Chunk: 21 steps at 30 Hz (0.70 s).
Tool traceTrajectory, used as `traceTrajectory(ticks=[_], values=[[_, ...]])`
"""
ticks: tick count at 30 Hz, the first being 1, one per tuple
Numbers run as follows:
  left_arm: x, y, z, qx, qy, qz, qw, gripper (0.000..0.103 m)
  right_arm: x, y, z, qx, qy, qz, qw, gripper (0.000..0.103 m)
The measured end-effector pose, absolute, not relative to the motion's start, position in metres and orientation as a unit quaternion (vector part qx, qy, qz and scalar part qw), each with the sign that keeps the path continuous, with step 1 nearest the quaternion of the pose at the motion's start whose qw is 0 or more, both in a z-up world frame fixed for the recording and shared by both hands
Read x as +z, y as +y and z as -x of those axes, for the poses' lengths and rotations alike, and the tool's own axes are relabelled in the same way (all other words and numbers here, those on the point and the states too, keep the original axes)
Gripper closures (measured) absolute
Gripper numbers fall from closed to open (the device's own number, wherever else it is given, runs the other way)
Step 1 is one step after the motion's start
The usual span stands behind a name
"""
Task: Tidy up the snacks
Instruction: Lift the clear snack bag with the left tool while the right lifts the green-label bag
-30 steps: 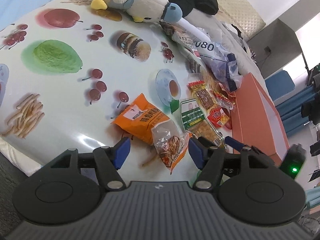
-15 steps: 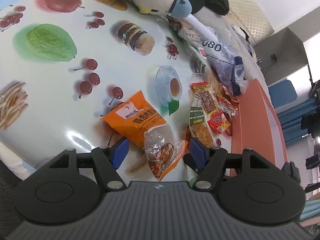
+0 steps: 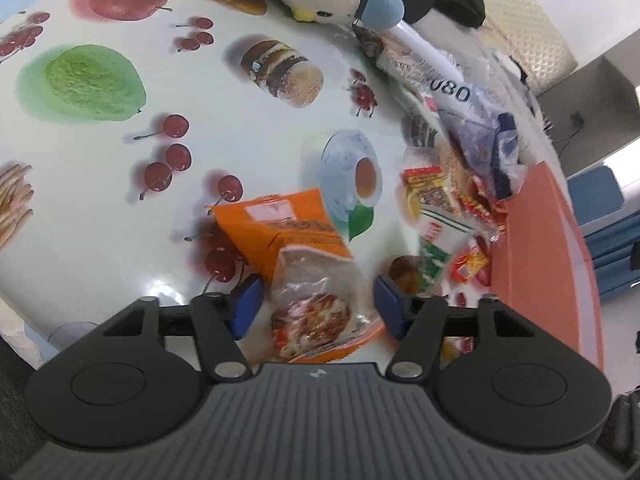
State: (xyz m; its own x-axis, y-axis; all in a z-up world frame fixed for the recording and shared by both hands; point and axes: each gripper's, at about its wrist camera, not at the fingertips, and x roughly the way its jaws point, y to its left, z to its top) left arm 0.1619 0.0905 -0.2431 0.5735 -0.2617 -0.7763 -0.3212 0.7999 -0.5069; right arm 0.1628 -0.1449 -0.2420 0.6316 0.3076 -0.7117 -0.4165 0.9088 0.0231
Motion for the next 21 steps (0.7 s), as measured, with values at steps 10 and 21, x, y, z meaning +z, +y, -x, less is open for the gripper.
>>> traceTrajectory(ticks=[10, 21], values=[[-0.239, 0.081, -0.163, 0.004, 0.461, 0.285, 0.84, 0.063, -0.237, -0.168, -0.149, 0.151, 0.385, 0.035, 0.91, 0.064], [-0.204, 0.07, -0.149, -0.025, 0.453, 0.225, 0.862, 0.066, -0.222, -0.186, -0.135, 0.127, 0.383, -0.012, 0.915, 0.064]])
